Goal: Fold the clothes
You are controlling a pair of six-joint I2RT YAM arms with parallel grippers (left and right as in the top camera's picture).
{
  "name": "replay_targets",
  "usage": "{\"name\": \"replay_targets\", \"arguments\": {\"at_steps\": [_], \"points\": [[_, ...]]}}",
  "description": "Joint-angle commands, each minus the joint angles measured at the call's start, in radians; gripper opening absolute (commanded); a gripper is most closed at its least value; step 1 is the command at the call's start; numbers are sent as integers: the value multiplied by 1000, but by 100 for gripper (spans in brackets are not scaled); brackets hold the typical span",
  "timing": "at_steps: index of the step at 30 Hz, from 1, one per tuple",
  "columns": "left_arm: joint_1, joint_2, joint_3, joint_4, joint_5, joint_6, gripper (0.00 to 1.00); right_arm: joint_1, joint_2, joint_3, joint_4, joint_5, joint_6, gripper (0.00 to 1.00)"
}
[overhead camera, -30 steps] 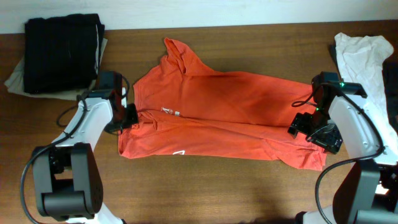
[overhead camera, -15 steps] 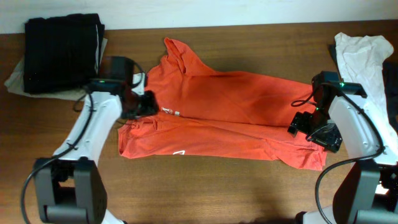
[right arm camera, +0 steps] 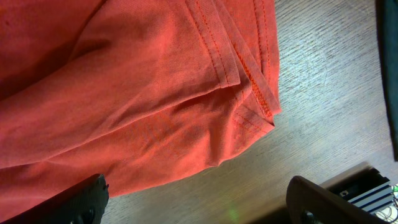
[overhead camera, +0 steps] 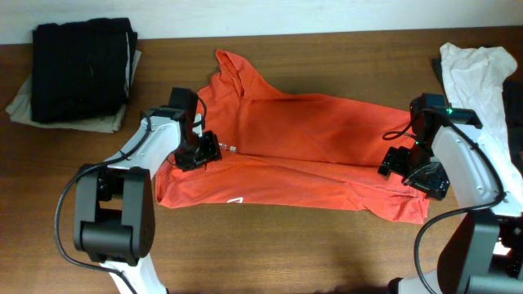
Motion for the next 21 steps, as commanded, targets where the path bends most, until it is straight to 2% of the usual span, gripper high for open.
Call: {"name": "replay_targets", "arguments": {"at_steps": [1,4,7,9,11,13,21], "points": [[4,8,-4,41,-8,-4,55,-1,-14,-3,-3,-2,3,95],[4,8,-3,48,-8,14,45,-1,-14,-3,-3,-2,3,95],[4,8,-3,58,-8,17,40,-1,-14,-3,-3,-3,3,95],[4,8,-3,68,-8,17,25,-1,-14,-3,-4,-3,3,95],[4,8,-3,90,-8,24,22,-1,-14,-3,-5,-3,3,95],[4,8,-3,115,-8,24,11,-1,-14,-3,-5,-3,3,95],[4,9,-4,264,-48,24,11,-1,-14,-3,-19,-2,2,95]]}}
